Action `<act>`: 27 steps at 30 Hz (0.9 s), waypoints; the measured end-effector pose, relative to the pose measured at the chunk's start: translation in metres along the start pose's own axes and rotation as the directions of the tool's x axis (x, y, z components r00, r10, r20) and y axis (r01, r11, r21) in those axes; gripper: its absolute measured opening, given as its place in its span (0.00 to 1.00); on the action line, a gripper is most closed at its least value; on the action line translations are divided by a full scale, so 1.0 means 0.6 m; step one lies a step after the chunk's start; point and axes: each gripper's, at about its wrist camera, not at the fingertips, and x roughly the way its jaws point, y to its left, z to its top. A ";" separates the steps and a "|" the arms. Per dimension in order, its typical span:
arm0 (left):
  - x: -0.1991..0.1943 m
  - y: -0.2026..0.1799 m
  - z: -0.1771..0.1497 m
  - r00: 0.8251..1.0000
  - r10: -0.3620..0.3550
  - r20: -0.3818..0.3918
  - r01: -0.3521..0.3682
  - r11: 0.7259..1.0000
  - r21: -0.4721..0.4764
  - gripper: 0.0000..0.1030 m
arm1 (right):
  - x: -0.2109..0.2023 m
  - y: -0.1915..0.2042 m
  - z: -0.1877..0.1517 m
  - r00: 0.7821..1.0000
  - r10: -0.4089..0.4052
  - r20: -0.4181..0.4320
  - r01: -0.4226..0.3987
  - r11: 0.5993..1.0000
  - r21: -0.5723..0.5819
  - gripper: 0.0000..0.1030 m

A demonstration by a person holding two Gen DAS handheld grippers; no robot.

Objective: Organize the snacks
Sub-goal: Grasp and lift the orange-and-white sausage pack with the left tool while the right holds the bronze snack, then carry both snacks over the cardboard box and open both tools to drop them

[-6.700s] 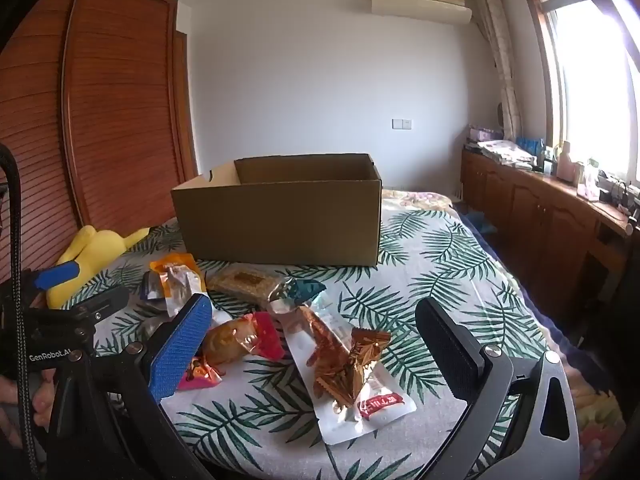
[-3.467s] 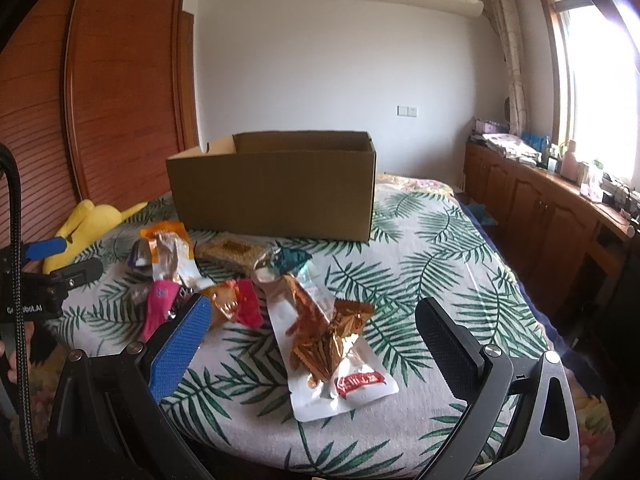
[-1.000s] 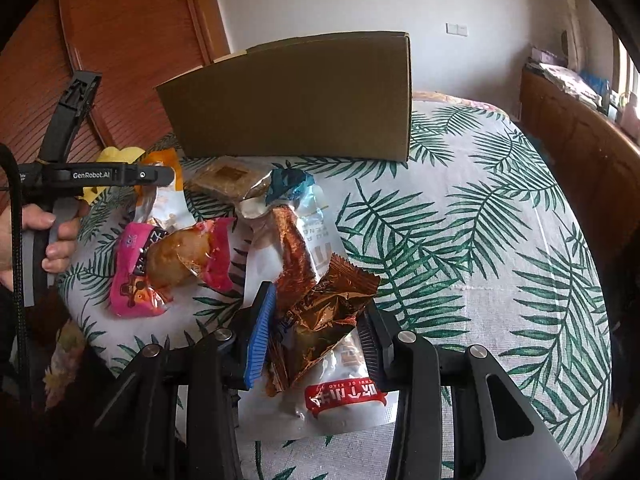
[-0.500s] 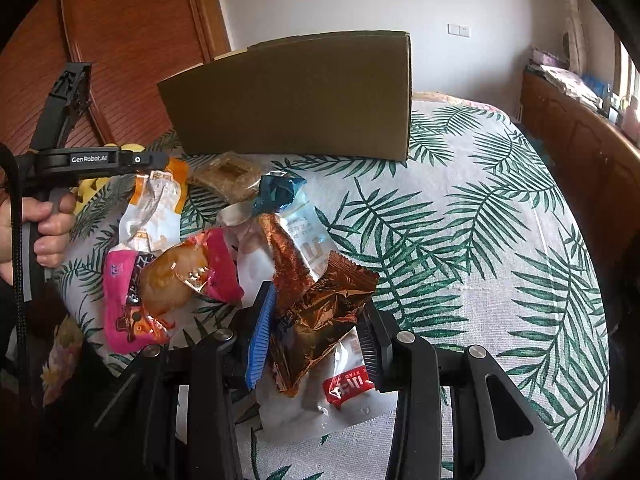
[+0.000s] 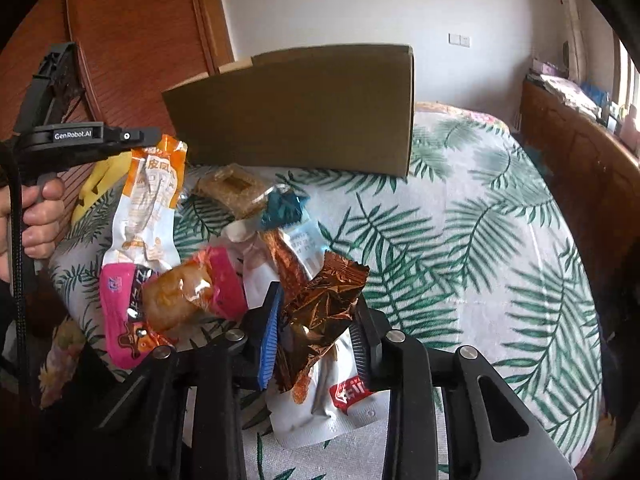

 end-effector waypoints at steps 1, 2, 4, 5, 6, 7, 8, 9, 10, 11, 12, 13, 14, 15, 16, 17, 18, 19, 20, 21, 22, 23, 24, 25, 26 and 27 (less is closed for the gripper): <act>-0.007 -0.010 0.005 1.000 -0.002 0.012 0.002 1.000 0.018 0.04 | -0.004 0.000 0.004 1.000 -0.002 0.007 0.002 1.000 -0.002 0.29; -0.011 -0.016 0.008 1.000 -0.003 0.020 0.003 1.000 0.029 0.04 | -0.008 0.000 0.007 1.000 -0.003 0.012 0.003 1.000 -0.003 0.29; -0.019 -0.030 0.015 0.999 -0.004 0.033 0.002 0.998 0.055 0.03 | -0.012 0.000 0.013 1.000 -0.006 0.019 0.006 1.000 -0.006 0.29; -0.025 -0.036 0.019 0.999 -0.006 0.046 0.003 0.998 0.062 0.03 | -0.015 0.000 0.016 1.000 -0.006 0.023 0.006 1.000 -0.006 0.29; -0.029 -0.041 0.024 0.998 -0.007 0.056 0.003 0.998 0.066 0.03 | -0.017 0.000 0.018 1.000 -0.007 0.027 0.008 1.000 -0.007 0.29; -0.034 -0.046 0.029 0.998 -0.012 0.061 0.007 0.997 0.075 0.02 | -0.019 0.001 0.020 0.999 -0.008 0.031 0.009 1.000 -0.008 0.29; -0.039 -0.050 0.034 0.997 -0.014 0.070 0.009 0.997 0.078 0.02 | -0.021 0.002 0.021 0.999 -0.008 0.036 0.008 1.000 -0.008 0.29; -0.043 -0.053 0.038 0.997 -0.017 0.076 0.011 0.997 0.082 0.02 | -0.024 0.002 0.024 0.999 -0.005 0.041 0.005 1.000 -0.008 0.29; -0.048 -0.058 0.042 0.996 -0.020 0.082 0.012 0.996 0.091 0.02 | -0.026 0.003 0.025 0.999 -0.003 0.045 0.003 1.000 -0.009 0.29; -0.053 -0.062 0.047 0.996 -0.022 0.088 0.014 0.995 0.094 0.02 | -0.029 0.003 0.027 0.999 -0.002 0.050 0.003 1.000 -0.009 0.29; -0.058 -0.066 0.051 0.995 -0.025 0.093 0.015 0.995 0.100 0.02 | -0.031 0.004 0.029 0.999 -0.002 0.054 0.002 1.000 -0.010 0.29; -0.061 -0.068 0.054 0.995 -0.022 0.100 0.012 0.994 0.105 0.02 | -0.034 0.005 0.032 0.998 0.000 0.058 0.000 1.000 -0.011 0.29; -0.066 -0.072 0.057 0.994 -0.019 0.108 0.007 0.994 0.113 0.02 | -0.037 0.005 0.034 0.998 0.002 0.063 -0.002 1.000 -0.012 0.29; -0.069 -0.075 0.060 0.993 -0.018 0.116 0.004 0.993 0.119 0.02 | -0.039 0.006 0.038 0.998 0.003 0.067 -0.002 1.000 -0.014 0.29; -0.074 -0.077 0.064 0.992 -0.017 0.125 0.001 0.993 0.120 0.02 | -0.041 0.007 0.041 0.998 0.005 0.070 -0.003 1.000 -0.015 0.29; -0.078 -0.079 0.068 0.991 -0.021 0.129 0.006 0.993 0.121 0.02 | -0.044 0.008 0.045 0.997 0.006 0.074 -0.005 1.000 -0.016 0.29; -0.081 -0.082 0.072 0.991 -0.022 0.133 0.006 0.992 0.124 0.02 | -0.046 0.008 0.048 0.997 0.009 0.077 -0.007 1.000 -0.017 0.29; -0.085 -0.084 0.077 0.990 -0.024 0.139 0.006 0.992 0.128 0.02 | -0.048 0.009 0.053 0.997 0.011 0.081 -0.009 1.000 -0.019 0.29; -0.090 -0.088 0.083 0.989 -0.028 0.147 0.008 0.991 0.133 0.02 | -0.051 0.011 0.059 0.996 0.012 0.087 -0.010 1.000 -0.023 0.29; -0.095 -0.091 0.088 0.988 -0.029 0.154 0.008 0.991 0.135 0.02 | -0.056 0.012 0.066 0.995 0.013 0.096 -0.010 1.000 -0.027 0.29; -0.101 -0.095 0.097 0.986 -0.032 0.162 0.009 0.990 0.141 0.02 | -0.061 0.014 0.074 0.994 0.015 0.105 -0.012 0.999 -0.031 0.29; -0.105 -0.098 0.104 0.985 -0.031 0.169 0.007 0.990 0.144 0.02 | -0.064 0.015 0.081 0.994 0.017 0.112 -0.013 0.999 -0.036 0.29; -0.110 -0.100 0.111 0.984 -0.030 0.178 0.003 0.989 0.148 0.02 | -0.069 0.018 0.090 0.993 0.018 0.121 -0.013 0.999 -0.043 0.29; -0.116 -0.103 0.120 0.982 -0.028 0.186 -0.001 0.988 0.155 0.02 | -0.072 0.020 0.098 0.992 0.018 0.129 -0.011 0.999 -0.049 0.29; -0.122 -0.106 0.131 0.980 -0.024 0.198 -0.008 0.987 0.159 0.02 | -0.077 0.022 0.108 0.990 0.019 0.138 -0.011 0.998 -0.056 0.29; -0.128 -0.107 0.141 0.978 -0.020 0.208 -0.015 0.987 0.162 0.02 | -0.081 0.025 0.119 0.989 0.020 0.147 -0.011 0.998 -0.064 0.29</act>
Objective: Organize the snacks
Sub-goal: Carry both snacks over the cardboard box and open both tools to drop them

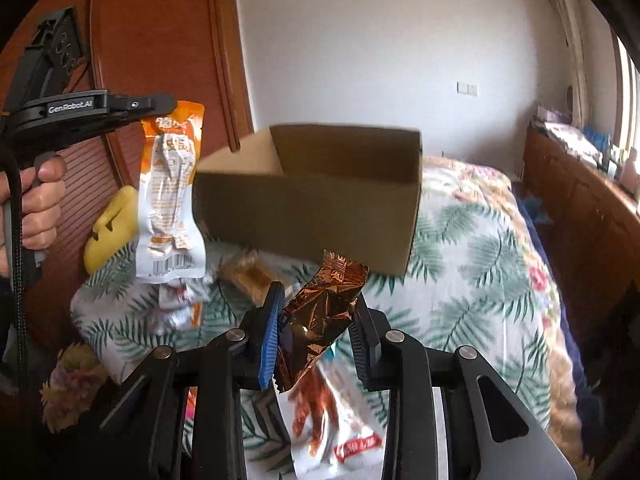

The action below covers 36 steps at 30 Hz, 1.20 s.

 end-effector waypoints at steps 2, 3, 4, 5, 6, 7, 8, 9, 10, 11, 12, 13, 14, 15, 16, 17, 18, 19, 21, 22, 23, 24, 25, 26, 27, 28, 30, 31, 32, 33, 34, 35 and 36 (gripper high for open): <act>-0.004 0.003 0.021 1.000 0.013 0.019 -0.013 1.000 0.008 0.02 | -0.003 0.004 0.024 1.000 0.000 0.020 0.000 1.000 -0.015 0.29; -0.007 0.005 0.032 0.999 0.020 0.028 -0.020 1.000 0.011 0.02 | -0.004 0.005 0.033 1.000 0.001 0.027 -0.001 1.000 -0.020 0.29; -0.010 0.007 0.046 0.999 0.022 0.037 -0.022 1.000 0.015 0.02 | -0.004 0.005 0.043 0.999 0.003 0.034 -0.002 1.000 -0.025 0.29; -0.010 0.010 0.057 0.999 0.026 0.043 -0.027 1.000 0.016 0.02 | -0.003 0.006 0.057 0.999 0.008 0.041 -0.007 1.000 -0.030 0.29; -0.011 0.013 0.067 0.998 0.031 0.052 -0.032 0.999 0.018 0.02 | -0.002 0.006 0.065 0.999 0.013 0.044 -0.011 0.999 -0.033 0.29; -0.011 0.016 0.079 0.997 0.035 0.062 -0.036 0.999 0.019 0.02 | 0.001 0.007 0.078 0.999 0.018 0.048 -0.016 0.999 -0.039 0.29; -0.011 0.020 0.090 0.997 0.039 0.073 -0.041 0.999 0.020 0.02 | 0.004 0.007 0.090 0.999 0.019 0.051 -0.016 0.999 -0.045 0.29; -0.009 0.024 0.099 0.996 0.046 0.079 -0.048 0.999 0.021 0.02 | 0.007 0.008 0.098 0.998 0.019 0.052 -0.016 0.999 -0.049 0.29; -0.007 0.028 0.110 0.995 0.053 0.083 -0.055 0.998 0.020 0.02 | 0.012 0.008 0.109 0.998 0.020 0.052 -0.017 0.999 -0.051 0.29; -0.005 0.031 0.117 0.995 0.057 0.085 -0.058 0.998 0.017 0.02 | 0.015 0.008 0.117 0.999 0.021 0.051 -0.018 0.999 -0.051 0.29; -0.002 0.034 0.124 0.994 0.061 0.086 -0.063 0.998 0.016 0.02 | 0.020 0.007 0.125 0.999 0.022 0.050 -0.019 0.999 -0.050 0.29; -0.001 0.036 0.132 0.994 0.066 0.092 -0.068 0.998 0.015 0.02 | 0.024 0.006 0.132 0.999 0.021 0.050 -0.019 0.999 -0.049 0.29; 0.001 0.039 0.141 0.992 0.071 0.100 -0.073 0.997 0.015 0.02 | 0.031 0.005 0.141 0.999 0.021 0.049 -0.018 0.999 -0.049 0.29; 0.006 0.041 0.150 0.991 0.078 0.105 -0.080 0.997 0.014 0.02 | 0.034 0.005 0.146 0.999 0.019 0.047 -0.017 0.999 -0.050 0.29; 0.012 0.045 0.158 0.991 0.086 0.106 -0.088 0.996 0.012 0.02 | 0.040 0.005 0.154 0.999 0.011 0.046 -0.009 0.999 -0.054 0.29; 0.017 0.050 0.162 0.990 0.093 0.108 -0.094 0.996 0.009 0.02 | 0.045 0.005 0.159 0.999 0.006 0.045 -0.003 0.998 -0.056 0.29; 0.021 0.054 0.166 0.989 0.096 0.111 -0.098 0.995 0.008 0.02 | 0.051 0.005 0.166 0.999 0.002 0.044 0.001 0.998 -0.058 0.29; 0.025 0.057 0.169 0.988 0.104 0.118 -0.105 0.994 0.006 0.02 | 0.058 0.004 0.172 0.999 0.003 0.040 -0.001 0.998 -0.055 0.29; 0.035 0.062 0.168 0.986 0.114 0.119 -0.114 0.994 -0.008 0.02 | 0.070 0.003 0.180 0.999 0.003 0.037 -0.001 0.998 -0.055 0.29; 0.043 0.067 0.166 0.987 0.119 0.113 -0.118 0.993 -0.015 0.02 | 0.077 0.000 0.184 0.999 0.000 0.035 0.002 0.998 -0.056 0.29; 0.051 0.070 0.164 0.986 0.124 0.109 -0.122 0.992 -0.023 0.02 | 0.083 0.000 0.187 0.999 -0.004 0.032 0.006 0.998 -0.055 0.29; 0.057 0.074 0.162 0.986 0.127 0.108 -0.124 0.992 -0.029 0.02 | 0.088 0.000 0.190 0.999 -0.010 0.032 0.012 0.998 -0.055 0.29; 0.065 0.080 0.157 0.986 0.126 0.110 -0.122 0.992 -0.039 0.02 | 0.093 -0.001 0.193 0.999 -0.015 0.034 0.017 0.998 -0.054 0.29; 0.070 0.081 0.151 0.986 0.125 0.110 -0.121 0.992 -0.041 0.02 | 0.098 -0.002 0.196 0.999 -0.022 0.035 0.023 0.998 -0.050 0.29; 0.079 0.083 0.145 0.986 0.127 0.104 -0.123 0.992 -0.039 0.02 | 0.105 -0.004 0.201 0.999 -0.026 0.034 0.028 0.999 -0.040 0.29; 0.092 0.089 0.140 0.986 0.137 0.095 -0.133 0.990 -0.044 0.02 | 0.112 -0.007 0.205 0.999 -0.029 0.031 0.030 0.999 -0.029 0.29; 0.106 0.097 0.131 0.985 0.146 0.092 -0.141 0.988 -0.056 0.02 | 0.123 -0.008 0.207 0.999 -0.044 0.026 0.045 0.998 -0.034 0.29; 0.108 0.099 0.126 0.984 0.143 0.106 -0.137 0.989 -0.062 0.02 | 0.130 -0.009 0.209 0.998 -0.052 0.023 0.053 0.998 -0.035 0.29; 0.110 0.102 0.124 0.983 0.143 0.114 -0.136 0.988 -0.066 0.02 | 0.137 -0.009 0.210 0.998 -0.057 0.019 0.058 0.998 -0.037 0.29; 0.112 0.103 0.122 0.983 0.145 0.116 -0.137 0.988 -0.072 0.02 | 0.143 -0.010 0.209 0.998 -0.063 0.014 0.064 0.997 -0.036 0.29; 0.113 0.105 0.123 0.981 0.152 0.122 -0.143 0.987 -0.076 0.02 | 0.149 -0.011 0.209 0.998 -0.066 0.011 0.066 0.997 -0.035 0.29; 0.113 0.107 0.123 0.980 0.154 0.123 -0.145 0.986 -0.077 0.02 | 0.155 -0.013 0.210 0.998 -0.068 0.007 0.068 0.997 -0.031 0.29; 0.116 0.110 0.125 0.981 0.156 0.118 -0.148 0.986 -0.079 0.02 | 0.161 -0.016 0.211 0.998 -0.068 0.002 0.068 0.997 -0.024 0.29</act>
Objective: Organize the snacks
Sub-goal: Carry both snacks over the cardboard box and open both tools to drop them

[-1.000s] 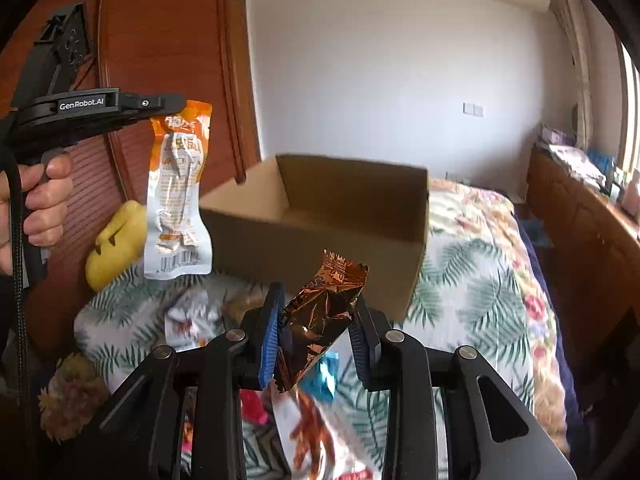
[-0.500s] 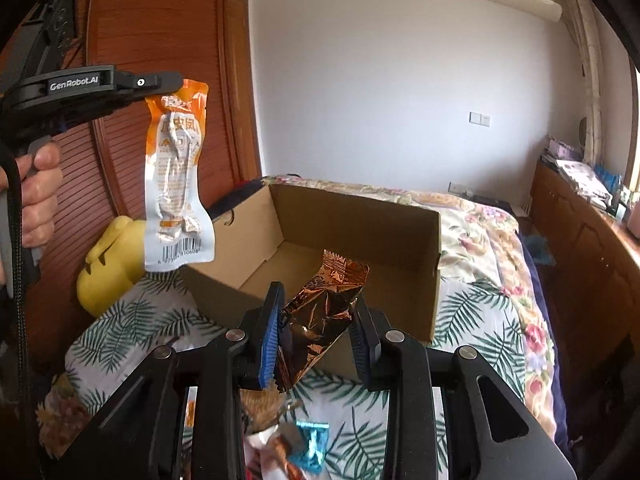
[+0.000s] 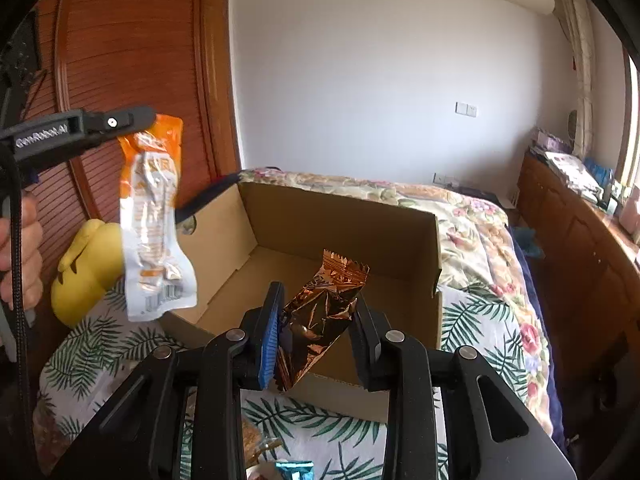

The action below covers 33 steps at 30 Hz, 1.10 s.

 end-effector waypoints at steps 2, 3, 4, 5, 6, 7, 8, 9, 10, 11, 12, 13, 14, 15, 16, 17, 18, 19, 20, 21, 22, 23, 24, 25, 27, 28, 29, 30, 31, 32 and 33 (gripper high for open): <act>0.006 0.001 0.002 1.000 0.013 -0.001 -0.013 1.000 0.009 0.02 | 0.008 -0.004 0.000 1.000 -0.009 -0.005 0.009 1.000 0.008 0.29; 0.009 0.000 0.003 1.000 0.021 -0.004 -0.021 1.000 0.017 0.02 | 0.015 -0.008 0.001 1.000 -0.009 -0.008 0.009 1.000 0.014 0.29; 0.013 -0.001 0.004 1.000 0.027 -0.006 -0.027 0.999 0.024 0.02 | 0.017 -0.010 0.000 1.000 -0.008 -0.008 0.009 1.000 0.019 0.29; 0.016 0.000 0.005 1.000 0.029 -0.007 -0.029 0.999 0.029 0.02 | 0.020 -0.014 0.001 1.000 -0.006 -0.008 0.006 1.000 0.027 0.29; 0.020 0.001 0.005 1.000 0.030 -0.009 -0.029 0.999 0.030 0.02 | 0.021 -0.018 0.002 1.000 0.000 -0.008 0.000 0.999 0.038 0.29; 0.025 0.004 0.005 0.999 0.032 -0.013 -0.032 0.999 0.028 0.02 | 0.026 -0.021 0.002 1.000 0.008 -0.012 -0.008 0.999 0.049 0.29; 0.028 0.004 0.004 0.999 0.037 -0.017 -0.037 0.999 0.029 0.02 | 0.030 -0.022 0.002 1.000 0.011 -0.016 -0.010 0.998 0.054 0.29; 0.032 0.006 0.003 0.999 0.044 -0.017 -0.043 0.999 0.030 0.02 | 0.036 -0.022 0.002 1.000 0.011 -0.022 -0.010 0.998 0.055 0.29; 0.036 0.008 0.001 0.998 0.055 -0.013 -0.055 0.998 0.035 0.02 | 0.041 -0.022 0.001 1.000 0.006 -0.027 -0.005 0.999 0.054 0.29; 0.038 0.008 0.002 0.998 0.058 -0.009 -0.057 0.998 0.035 0.02 | 0.045 -0.023 -0.001 1.000 0.005 -0.030 -0.003 0.998 0.056 0.29; 0.041 0.011 0.001 0.999 0.053 -0.009 -0.053 0.998 0.031 0.02 | 0.050 -0.022 -0.003 0.999 0.008 -0.034 -0.006 0.998 0.058 0.29; 0.044 0.012 0.000 0.999 0.051 -0.011 -0.051 0.998 0.029 0.02 | 0.054 -0.023 -0.005 0.999 0.010 -0.035 -0.008 0.998 0.061 0.29; 0.048 0.013 -0.002 0.999 0.052 -0.015 -0.052 0.998 0.033 0.02 | 0.060 -0.024 -0.007 0.999 0.017 -0.040 -0.014 0.998 0.064 0.29; 0.052 0.014 -0.003 0.998 0.053 -0.016 -0.053 0.998 0.034 0.02 | 0.064 -0.023 -0.008 0.999 0.019 -0.044 -0.016 0.998 0.067 0.29; 0.058 0.016 -0.006 0.998 0.051 -0.021 -0.050 0.998 0.031 0.02 | 0.069 -0.024 -0.009 0.999 0.023 -0.049 -0.020 0.997 0.070 0.29; 0.062 0.016 -0.007 0.999 0.047 -0.024 -0.046 0.999 0.028 0.02 | 0.075 -0.024 -0.011 0.998 0.027 -0.054 -0.023 0.997 0.070 0.29; 0.067 0.019 -0.009 0.999 0.046 -0.029 -0.045 0.999 0.024 0.02 | 0.080 -0.025 -0.012 0.998 0.030 -0.057 -0.026 0.997 0.072 0.29; 0.074 0.020 -0.014 0.998 0.053 -0.038 -0.052 0.998 0.026 0.02 | 0.086 -0.026 -0.014 0.997 0.037 -0.064 -0.032 0.997 0.075 0.29; 0.079 0.021 -0.018 0.997 0.059 -0.043 -0.057 0.998 0.026 0.02 | 0.093 -0.027 -0.017 0.996 0.044 -0.076 -0.038 0.996 0.079 0.29; 0.084 0.022 -0.023 0.997 0.057 -0.048 -0.056 0.998 0.024 0.02 | 0.099 -0.028 -0.020 0.995 0.045 -0.087 -0.038 0.996 0.081 0.29; 0.091 0.024 -0.030 0.997 0.057 -0.060 -0.056 0.998 0.022 0.02 | 0.104 -0.028 -0.023 0.995 0.045 -0.094 -0.038 0.996 0.079 0.29; 0.095 0.024 -0.034 0.996 0.057 -0.069 -0.056 0.998 0.022 0.02 | 0.109 -0.028 -0.026 0.994 0.050 -0.100 -0.042 0.996 0.078 0.30; 0.100 0.025 -0.041 0.995 0.058 -0.081 -0.056 0.998 0.022 0.02 | 0.112 -0.028 -0.027 0.993 0.052 -0.103 -0.044 0.996 0.079 0.30; 0.104 0.024 -0.045 0.994 0.060 -0.091 -0.058 0.998 0.026 0.02 | 0.115 -0.028 -0.030 0.993 0.054 -0.108 -0.046 0.996 0.081 0.30; 0.112 0.019 -0.056 0.991 0.066 -0.114 -0.062 0.997 0.036 0.02 | 0.121 -0.028 -0.032 0.991 0.055 -0.118 -0.045 0.996 0.082 0.30; 0.116 0.018 -0.061 0.990 0.068 -0.127 -0.064 0.997 0.038 0.03 | 0.122 -0.028 -0.033 0.991 0.056 -0.120 -0.046 0.996 0.083 0.31; 0.120 0.016 -0.066 0.987 0.070 -0.142 -0.064 0.997 0.041 0.03 | 0.123 -0.029 -0.034 0.991 0.059 -0.122 -0.048 0.995 0.086 0.31; 0.122 0.014 -0.070 0.986 0.068 -0.154 -0.062 0.997 0.044 0.03 | 0.124 -0.030 -0.034 0.991 0.062 -0.122 -0.051 0.995 0.090 0.31; 0.125 0.011 -0.075 0.984 0.066 -0.166 -0.059 0.997 0.050 0.03 | 0.125 -0.031 -0.035 0.990 0.063 -0.123 -0.052 0.994 0.092 0.31; 0.126 0.008 -0.079 0.983 0.068 -0.170 -0.059 0.997 0.058 0.03 | 0.125 -0.031 -0.035 0.990 0.064 -0.122 -0.052 0.994 0.093 0.31; 0.125 0.006 -0.082 0.984 0.068 -0.166 -0.058 0.996 0.062 0.03 | 0.125 -0.031 -0.035 0.991 0.064 -0.121 -0.052 0.994 0.095 0.31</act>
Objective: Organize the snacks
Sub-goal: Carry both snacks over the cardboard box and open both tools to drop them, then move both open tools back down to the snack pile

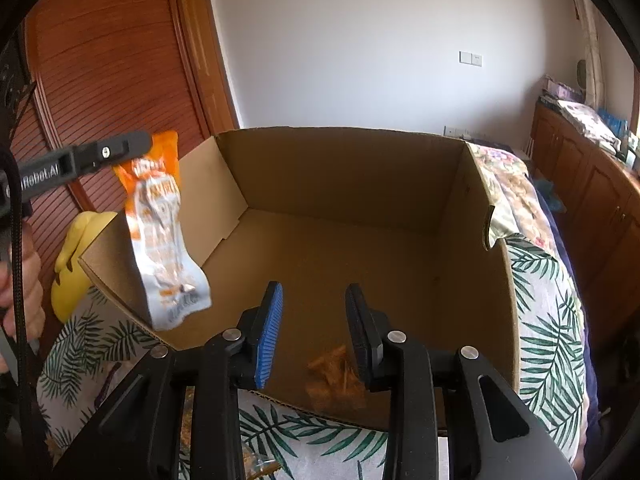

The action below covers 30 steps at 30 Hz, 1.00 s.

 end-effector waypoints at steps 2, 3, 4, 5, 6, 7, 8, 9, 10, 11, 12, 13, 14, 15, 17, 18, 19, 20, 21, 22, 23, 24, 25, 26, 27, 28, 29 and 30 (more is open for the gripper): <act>-0.001 -0.004 -0.002 1.000 0.004 0.000 -0.004 1.000 0.002 0.03 | -0.001 0.000 -0.001 1.000 0.001 0.002 -0.001 1.000 0.003 0.32; 0.000 -0.005 -0.002 1.000 0.001 -0.006 -0.001 1.000 0.002 0.03 | -0.002 0.000 -0.002 1.000 0.001 0.006 -0.001 1.000 0.005 0.33; 0.000 -0.005 -0.002 1.000 -0.003 -0.009 0.003 1.000 0.001 0.04 | -0.003 0.000 -0.003 1.000 0.001 0.007 -0.001 1.000 0.007 0.33; -0.001 -0.005 -0.001 1.000 -0.003 -0.011 0.003 1.000 0.000 0.06 | -0.004 0.001 -0.003 1.000 0.001 0.007 -0.001 1.000 0.008 0.33; -0.001 -0.002 0.000 1.000 -0.003 -0.012 0.004 1.000 0.002 0.06 | -0.005 0.001 -0.004 1.000 0.003 0.010 -0.003 1.000 0.008 0.33; -0.002 -0.004 -0.001 1.000 0.000 -0.014 0.000 1.000 0.009 0.06 | -0.007 0.002 -0.004 1.000 0.003 0.012 -0.004 1.000 0.008 0.33; -0.003 -0.004 0.000 1.000 0.003 -0.016 -0.003 1.000 0.013 0.10 | -0.009 0.003 -0.005 1.000 0.004 0.015 -0.004 1.000 0.006 0.34; -0.003 -0.005 -0.001 1.000 0.007 -0.019 -0.007 1.000 0.020 0.15 | -0.012 0.005 -0.005 1.000 0.006 0.017 -0.006 1.000 0.004 0.35; -0.005 -0.007 -0.001 1.000 0.020 -0.022 -0.020 0.999 0.030 0.23 | -0.014 0.006 -0.005 1.000 0.005 0.019 -0.005 1.000 0.003 0.35; -0.006 -0.007 -0.001 0.999 0.032 -0.023 -0.031 0.999 0.032 0.27 | -0.017 0.008 -0.005 1.000 0.004 0.022 -0.004 1.000 0.001 0.36; -0.007 -0.005 0.000 0.999 0.038 -0.025 -0.037 0.999 0.030 0.28 | -0.021 0.010 -0.005 1.000 0.006 0.027 -0.006 1.000 0.000 0.36; -0.009 -0.003 0.001 0.999 0.037 -0.028 -0.036 0.999 0.025 0.33 | -0.025 0.011 -0.006 1.000 0.008 0.030 -0.008 1.000 0.001 0.38; -0.012 -0.002 0.002 0.999 0.034 -0.033 -0.034 0.999 0.020 0.40 | -0.029 0.012 -0.006 0.999 0.010 0.031 -0.010 1.000 0.000 0.38; -0.016 -0.002 0.003 0.999 0.031 -0.034 -0.031 0.999 0.019 0.41 | -0.033 0.015 -0.007 0.999 0.010 0.033 -0.010 1.000 -0.006 0.38; -0.026 -0.002 0.003 0.999 0.033 -0.026 -0.033 0.999 0.027 0.41 | -0.043 0.019 -0.009 0.999 0.012 0.041 -0.011 1.000 -0.017 0.38; -0.030 -0.001 0.002 0.999 0.036 -0.025 -0.035 0.999 0.033 0.42 | -0.049 0.021 -0.010 0.999 0.016 0.046 -0.015 1.000 -0.019 0.38; -0.034 -0.003 0.001 0.999 0.035 -0.029 -0.034 0.999 0.038 0.42 | -0.055 0.022 -0.012 0.999 0.020 0.050 -0.019 1.000 -0.020 0.38; -0.038 -0.004 -0.002 0.999 0.028 -0.036 -0.026 0.999 0.044 0.42 | -0.063 0.023 -0.014 0.998 0.026 0.056 -0.025 0.999 -0.020 0.38; -0.042 -0.005 -0.005 0.999 0.024 -0.042 -0.022 0.999 0.048 0.42 | -0.069 0.024 -0.017 0.998 0.031 0.060 -0.030 0.999 -0.019 0.38; -0.049 -0.008 -0.010 0.999 0.024 -0.046 -0.021 0.998 0.055 0.43 | -0.076 0.025 -0.019 0.997 0.036 0.065 -0.035 0.999 -0.021 0.38; -0.053 -0.009 -0.012 0.999 0.022 -0.046 -0.019 0.998 0.061 0.44 | -0.085 0.028 -0.023 0.996 0.042 0.072 -0.041 0.999 -0.024 0.39; -0.059 -0.011 -0.016 0.999 0.022 -0.046 -0.019 0.997 0.069 0.44 | -0.094 0.030 -0.027 0.996 0.047 0.078 -0.045 0.999 -0.029 0.39; -0.067 -0.014 -0.021 0.999 0.022 -0.044 -0.019 0.997 0.076 0.45 | -0.099 0.035 -0.031 0.995 0.048 0.083 -0.046 0.998 -0.031 0.39; -0.072 -0.016 -0.025 0.999 0.018 -0.043 -0.015 0.997 0.078 0.46 | -0.108 0.038 -0.036 0.995 0.055 0.088 -0.052 0.998 -0.031 0.39; -0.078 -0.018 -0.028 0.999 0.011 -0.045 -0.007 0.997 0.076 0.47 | -0.119 0.040 -0.042 0.994 0.062 0.093 -0.059 0.998 -0.031 0.39; -0.085 -0.019 -0.033 0.999 0.001 -0.047 0.002 0.998 0.070 0.48 | -0.128 0.043 -0.048 0.993 0.064 0.097 -0.061 0.998 -0.034 0.39; -0.090 -0.019 -0.035 0.999 -0.005 -0.049 0.008 0.998 0.065 0.52 | -0.135 0.046 -0.053 0.993 0.063 0.102 -0.060 0.998 -0.038 0.39; -0.097 -0.020 -0.040 0.999 -0.010 -0.049 0.013 0.998 0.063 0.55 | -0.144 0.048 -0.060 0.992 0.064 0.108 -0.060 0.997 -0.039 0.40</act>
